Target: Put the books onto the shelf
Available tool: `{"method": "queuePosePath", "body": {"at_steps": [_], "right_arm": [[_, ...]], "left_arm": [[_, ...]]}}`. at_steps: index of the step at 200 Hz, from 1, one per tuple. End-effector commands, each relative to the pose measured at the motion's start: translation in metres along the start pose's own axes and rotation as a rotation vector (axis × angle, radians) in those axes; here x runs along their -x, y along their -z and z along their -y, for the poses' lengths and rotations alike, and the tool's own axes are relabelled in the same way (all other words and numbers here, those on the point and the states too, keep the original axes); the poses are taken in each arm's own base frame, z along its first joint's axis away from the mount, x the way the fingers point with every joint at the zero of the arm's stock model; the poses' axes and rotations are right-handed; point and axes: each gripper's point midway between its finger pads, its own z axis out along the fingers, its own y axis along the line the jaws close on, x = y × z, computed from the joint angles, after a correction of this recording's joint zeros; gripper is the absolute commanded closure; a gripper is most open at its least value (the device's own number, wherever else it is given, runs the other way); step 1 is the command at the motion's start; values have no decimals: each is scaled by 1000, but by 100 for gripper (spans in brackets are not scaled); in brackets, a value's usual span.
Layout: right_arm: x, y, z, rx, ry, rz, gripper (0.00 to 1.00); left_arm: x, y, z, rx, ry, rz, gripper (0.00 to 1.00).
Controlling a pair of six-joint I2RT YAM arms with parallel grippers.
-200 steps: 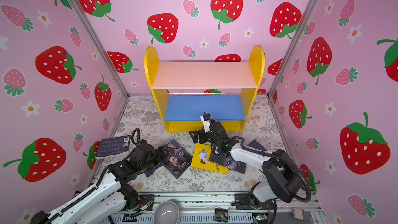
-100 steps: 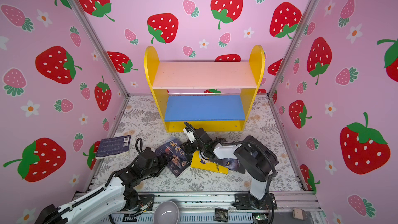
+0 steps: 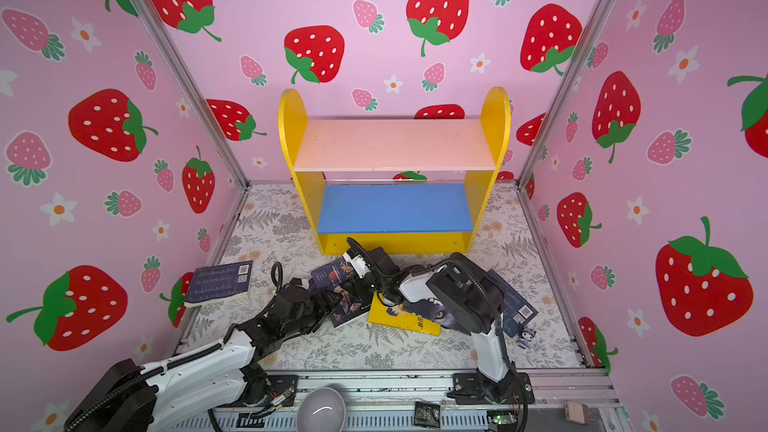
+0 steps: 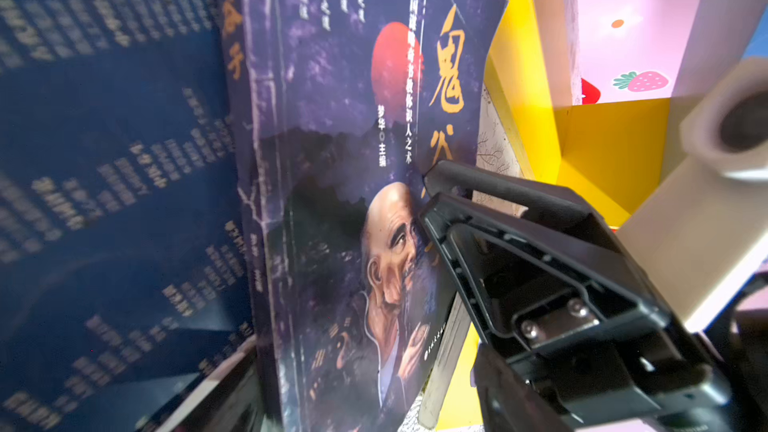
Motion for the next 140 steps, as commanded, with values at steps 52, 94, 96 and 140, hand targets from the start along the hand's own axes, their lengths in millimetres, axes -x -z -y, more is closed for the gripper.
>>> {"method": "queuePosePath", "body": {"at_steps": [52, 94, 96, 140], "right_arm": [[-20, 1, -7, 39, -38, -87, 72], [28, 39, 34, -344, 96, -33, 60], [30, 41, 37, -363, 101, -29, 58], [16, 42, 69, -473, 59, -56, 58]], "left_arm": [[18, 15, 43, -169, -42, 90, 36], [26, 16, 33, -118, -37, 140, 36], [27, 16, 32, -117, -37, 146, 36], [35, 14, 39, -105, -80, 179, 35]]}}
